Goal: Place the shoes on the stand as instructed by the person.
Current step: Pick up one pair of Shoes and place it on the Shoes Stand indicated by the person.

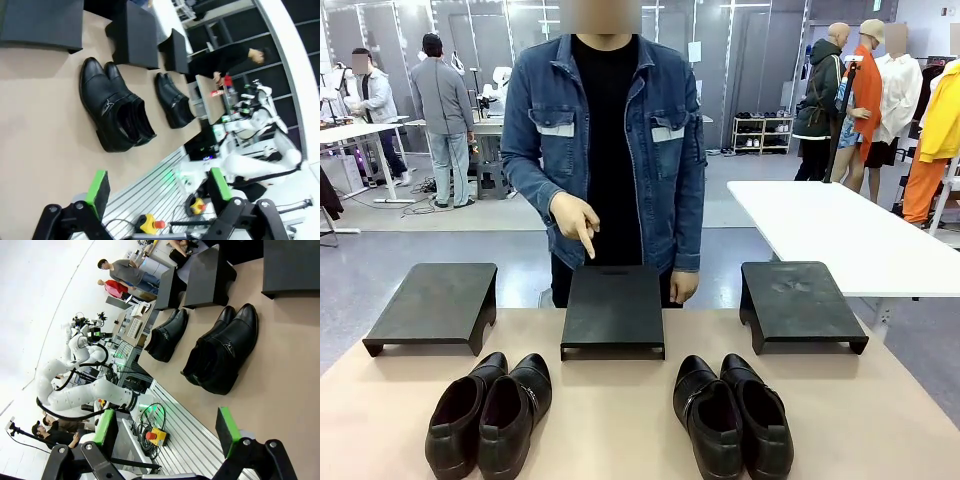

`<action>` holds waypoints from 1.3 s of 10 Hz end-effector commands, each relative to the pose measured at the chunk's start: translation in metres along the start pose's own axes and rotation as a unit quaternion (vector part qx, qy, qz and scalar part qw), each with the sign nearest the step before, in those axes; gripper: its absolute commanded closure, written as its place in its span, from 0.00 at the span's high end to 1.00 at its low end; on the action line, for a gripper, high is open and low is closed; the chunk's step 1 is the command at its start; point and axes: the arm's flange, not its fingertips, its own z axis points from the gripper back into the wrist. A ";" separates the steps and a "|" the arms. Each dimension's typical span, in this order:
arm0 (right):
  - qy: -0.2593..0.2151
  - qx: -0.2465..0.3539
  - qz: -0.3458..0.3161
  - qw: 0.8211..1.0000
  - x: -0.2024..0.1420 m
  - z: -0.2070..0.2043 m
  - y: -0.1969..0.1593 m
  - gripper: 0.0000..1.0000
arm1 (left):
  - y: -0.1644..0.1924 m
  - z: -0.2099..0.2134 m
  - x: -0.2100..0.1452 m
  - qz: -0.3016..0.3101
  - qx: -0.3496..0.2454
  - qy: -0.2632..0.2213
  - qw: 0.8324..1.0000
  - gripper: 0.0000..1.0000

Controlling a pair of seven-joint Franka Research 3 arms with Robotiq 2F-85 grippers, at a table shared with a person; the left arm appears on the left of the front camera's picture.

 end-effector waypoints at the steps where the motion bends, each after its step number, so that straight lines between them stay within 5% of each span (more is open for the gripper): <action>1: 0.000 0.004 0.006 1.000 -0.001 0.002 0.001 1.00 | -0.070 -0.040 -0.005 0.003 0.087 0.047 0.995 1.00; 5: 0.000 0.004 0.006 1.000 -0.001 0.002 0.001 1.00 | -0.193 -0.143 -0.016 -0.028 0.249 0.085 0.964 1.00; 7: 0.000 0.004 0.006 1.000 -0.001 0.002 0.001 1.00 | -0.221 -0.200 -0.022 -0.045 0.344 0.081 0.934 1.00; 13: 0.000 0.004 0.006 1.000 -0.001 0.002 0.001 1.00 | -0.198 -0.306 -0.018 -0.051 0.457 0.054 0.886 1.00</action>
